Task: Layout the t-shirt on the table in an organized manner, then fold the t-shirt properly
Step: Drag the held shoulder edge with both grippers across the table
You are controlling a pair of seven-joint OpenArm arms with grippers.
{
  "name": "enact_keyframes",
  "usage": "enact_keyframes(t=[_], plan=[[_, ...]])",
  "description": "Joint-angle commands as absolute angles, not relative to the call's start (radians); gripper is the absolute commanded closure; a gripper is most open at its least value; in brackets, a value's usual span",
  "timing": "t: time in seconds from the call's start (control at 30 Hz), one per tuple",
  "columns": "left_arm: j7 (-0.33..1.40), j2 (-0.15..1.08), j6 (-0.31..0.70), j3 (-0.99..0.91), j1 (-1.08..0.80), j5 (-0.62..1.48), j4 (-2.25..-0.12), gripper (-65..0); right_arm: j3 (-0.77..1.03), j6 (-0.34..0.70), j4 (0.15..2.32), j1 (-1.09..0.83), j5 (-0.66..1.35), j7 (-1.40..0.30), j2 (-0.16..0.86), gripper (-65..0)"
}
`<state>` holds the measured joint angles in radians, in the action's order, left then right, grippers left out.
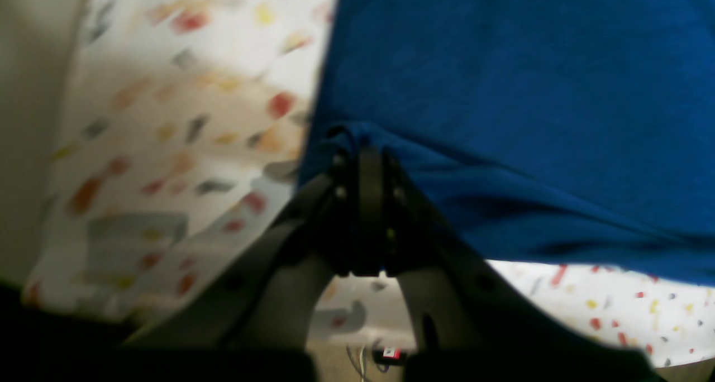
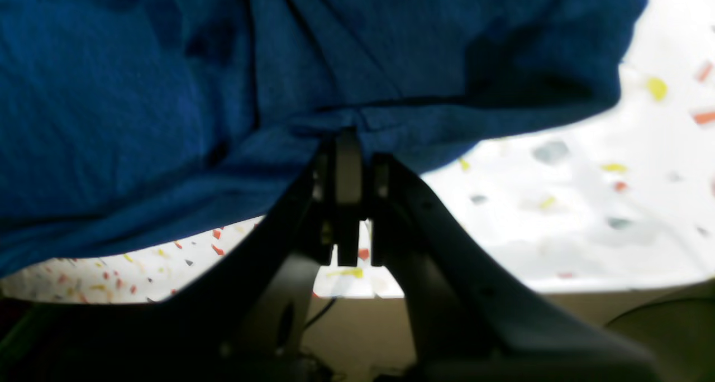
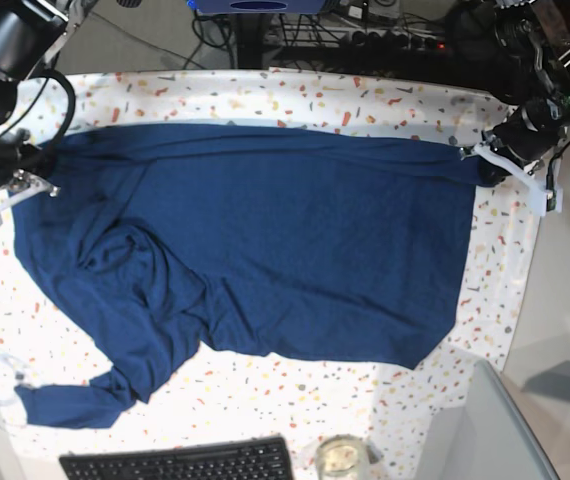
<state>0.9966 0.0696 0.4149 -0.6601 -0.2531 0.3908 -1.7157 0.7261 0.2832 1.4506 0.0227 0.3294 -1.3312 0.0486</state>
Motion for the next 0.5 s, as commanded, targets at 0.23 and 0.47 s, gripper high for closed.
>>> enact_keyframes(t=[0.23,0.47], plan=[[0.981,0.081,0.414,-0.659,-0.199,0.397,-1.639,0.0,0.725,0.257,1.409,0.053,0.335,-1.282,0.09,-0.2],[0.983,0.079,0.414,-0.657,-0.143,0.329,-1.632,0.0,0.725,0.226,1.406,0.09,0.337,-1.277,0.101,-0.2]])
